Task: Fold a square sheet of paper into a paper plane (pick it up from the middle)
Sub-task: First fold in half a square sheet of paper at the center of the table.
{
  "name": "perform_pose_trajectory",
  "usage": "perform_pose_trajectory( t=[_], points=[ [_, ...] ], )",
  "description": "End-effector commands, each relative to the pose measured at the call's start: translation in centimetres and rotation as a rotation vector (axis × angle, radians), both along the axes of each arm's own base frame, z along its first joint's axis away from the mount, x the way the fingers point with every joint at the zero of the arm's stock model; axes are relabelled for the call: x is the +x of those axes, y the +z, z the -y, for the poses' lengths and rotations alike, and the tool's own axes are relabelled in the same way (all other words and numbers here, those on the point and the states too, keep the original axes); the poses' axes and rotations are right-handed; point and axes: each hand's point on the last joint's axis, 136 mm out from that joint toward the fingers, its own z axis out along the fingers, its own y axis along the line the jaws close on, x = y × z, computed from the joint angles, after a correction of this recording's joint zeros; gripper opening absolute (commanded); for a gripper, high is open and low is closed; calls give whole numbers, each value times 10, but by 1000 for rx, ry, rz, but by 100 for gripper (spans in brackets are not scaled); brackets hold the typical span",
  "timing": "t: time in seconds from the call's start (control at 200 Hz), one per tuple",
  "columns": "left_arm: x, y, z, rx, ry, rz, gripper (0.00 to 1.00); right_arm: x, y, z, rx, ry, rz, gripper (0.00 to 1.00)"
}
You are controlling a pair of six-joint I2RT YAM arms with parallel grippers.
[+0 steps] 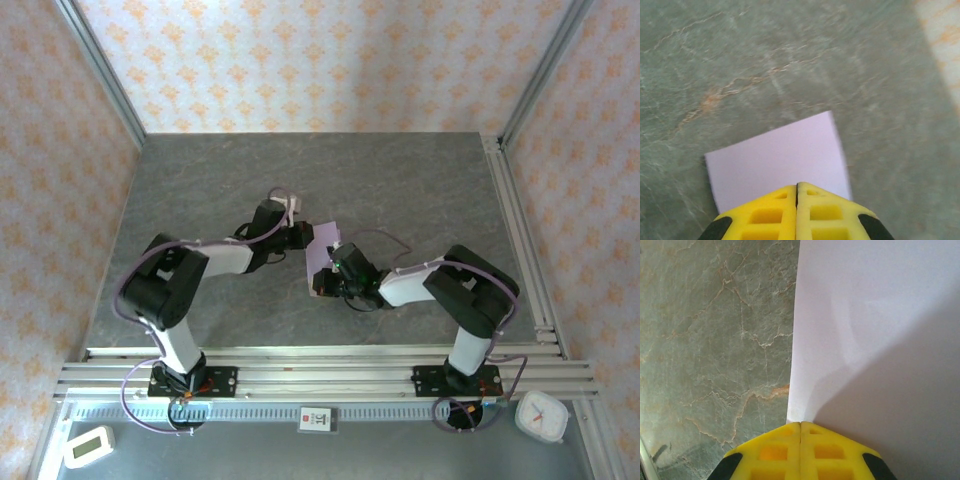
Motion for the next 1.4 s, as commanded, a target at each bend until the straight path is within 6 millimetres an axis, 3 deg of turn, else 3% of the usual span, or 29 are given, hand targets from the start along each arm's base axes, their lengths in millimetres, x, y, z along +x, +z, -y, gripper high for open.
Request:
perform_pose_trajectory(
  t=[0.0,0.225,0.455,0.716,1.396],
  points=[
    [-24,1,8,-110,-11,-67,7,-18,-34,25,-104,-29,-89,0],
    [-67,-21,27,-192,-48,-144,3,-19,-37,26,-103,-28,-100,0],
    [-74,-51,24,-176,-8,-198,2,-20,-38,25,-108,-18,-103,0],
    [-56,-68,14,-93,89,-217,1,-28,-50,31,-155,5,-135,0],
    [12,-72,-19,46,194,-164,2,-48,-84,52,-273,30,-225,0]
  ],
)
